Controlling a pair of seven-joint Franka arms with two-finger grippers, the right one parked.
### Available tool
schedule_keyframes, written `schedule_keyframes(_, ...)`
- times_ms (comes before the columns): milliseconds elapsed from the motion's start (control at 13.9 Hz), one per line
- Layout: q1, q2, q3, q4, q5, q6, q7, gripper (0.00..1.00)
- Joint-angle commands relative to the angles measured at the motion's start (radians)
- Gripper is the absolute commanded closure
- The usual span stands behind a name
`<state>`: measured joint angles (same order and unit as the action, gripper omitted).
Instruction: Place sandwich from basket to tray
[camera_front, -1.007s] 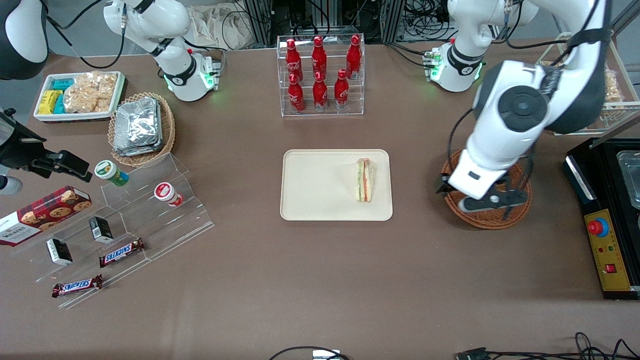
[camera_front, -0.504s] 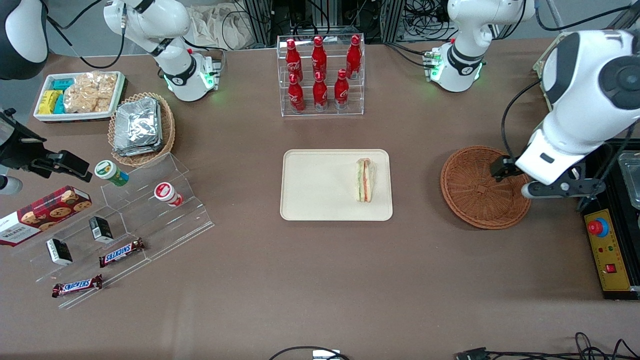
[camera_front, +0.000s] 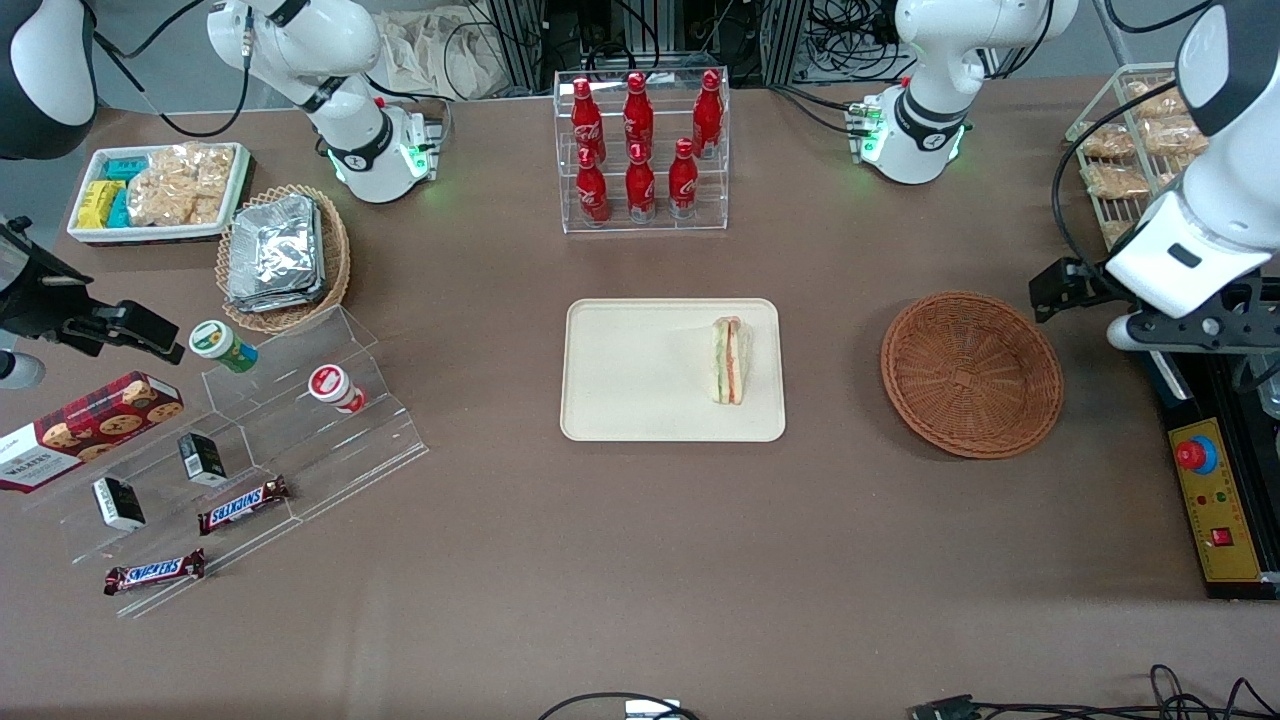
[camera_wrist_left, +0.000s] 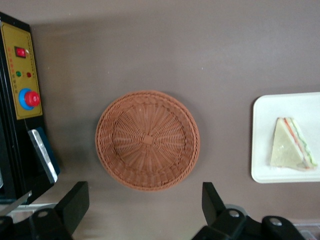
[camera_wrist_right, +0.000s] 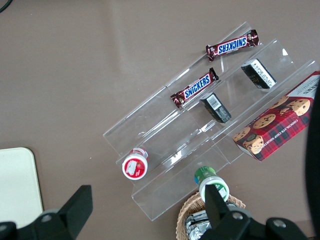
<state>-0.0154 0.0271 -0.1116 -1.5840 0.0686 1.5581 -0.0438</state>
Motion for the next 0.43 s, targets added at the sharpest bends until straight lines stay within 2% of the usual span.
schedule_keyframes(0, 0.012, -0.047, -0.007, -0.014, -0.039, -0.036, 0.019, 0.0)
schedule_keyframes(144, 0.014, -0.068, 0.024, -0.028, -0.081, -0.038, 0.024, 0.0)
schedule_keyframes(360, 0.014, -0.073, 0.035, -0.028, -0.081, -0.061, 0.067, 0.0)
